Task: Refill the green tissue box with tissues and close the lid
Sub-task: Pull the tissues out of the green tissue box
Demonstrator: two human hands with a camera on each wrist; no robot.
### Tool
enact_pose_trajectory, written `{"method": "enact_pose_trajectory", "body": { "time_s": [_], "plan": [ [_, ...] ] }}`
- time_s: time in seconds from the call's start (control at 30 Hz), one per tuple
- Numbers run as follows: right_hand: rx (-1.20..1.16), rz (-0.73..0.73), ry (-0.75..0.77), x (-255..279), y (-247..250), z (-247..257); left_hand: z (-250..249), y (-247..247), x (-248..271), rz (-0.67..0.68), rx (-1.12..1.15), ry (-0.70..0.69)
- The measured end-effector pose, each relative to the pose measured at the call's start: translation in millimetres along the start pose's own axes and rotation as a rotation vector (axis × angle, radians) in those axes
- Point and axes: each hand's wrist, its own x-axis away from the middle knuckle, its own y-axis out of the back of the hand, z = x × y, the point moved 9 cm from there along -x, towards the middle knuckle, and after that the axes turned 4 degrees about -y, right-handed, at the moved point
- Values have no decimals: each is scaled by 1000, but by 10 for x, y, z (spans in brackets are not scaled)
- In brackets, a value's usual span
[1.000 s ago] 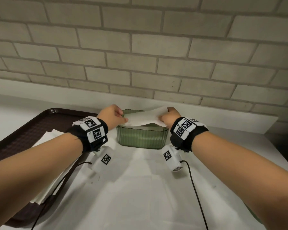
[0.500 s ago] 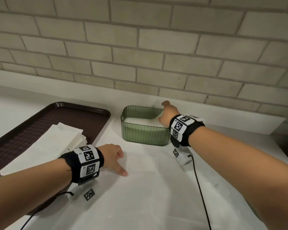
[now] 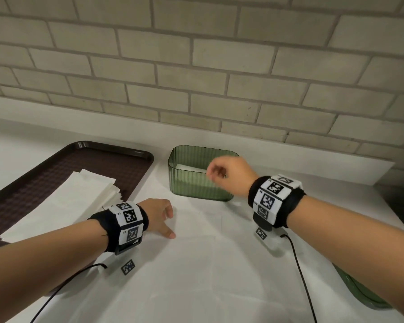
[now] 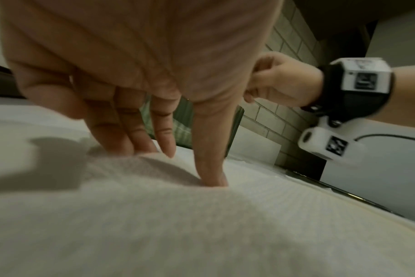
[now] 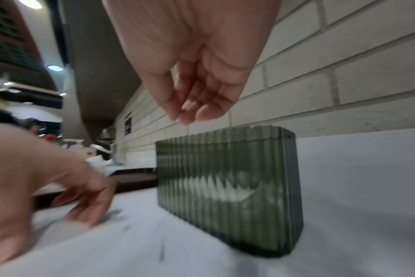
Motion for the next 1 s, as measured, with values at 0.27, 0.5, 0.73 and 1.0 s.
{"method": "enact_pose_trajectory", "body": {
  "time_s": [0.27, 0.5, 0.73, 1.0],
  "plan": [
    [283, 584, -138, 701, -885, 41, -137, -149, 88, 128, -30, -58],
    [224, 648, -200, 694, -931, 2, -217, -156, 119, 119, -24, -110],
    [-49, 571, -253, 618, -839, -117, -235, 279, 186, -60, 167, -150],
    [-369, 237, -396, 552, -660, -364, 5, 235, 213, -113, 137, -35]
  ]
}}
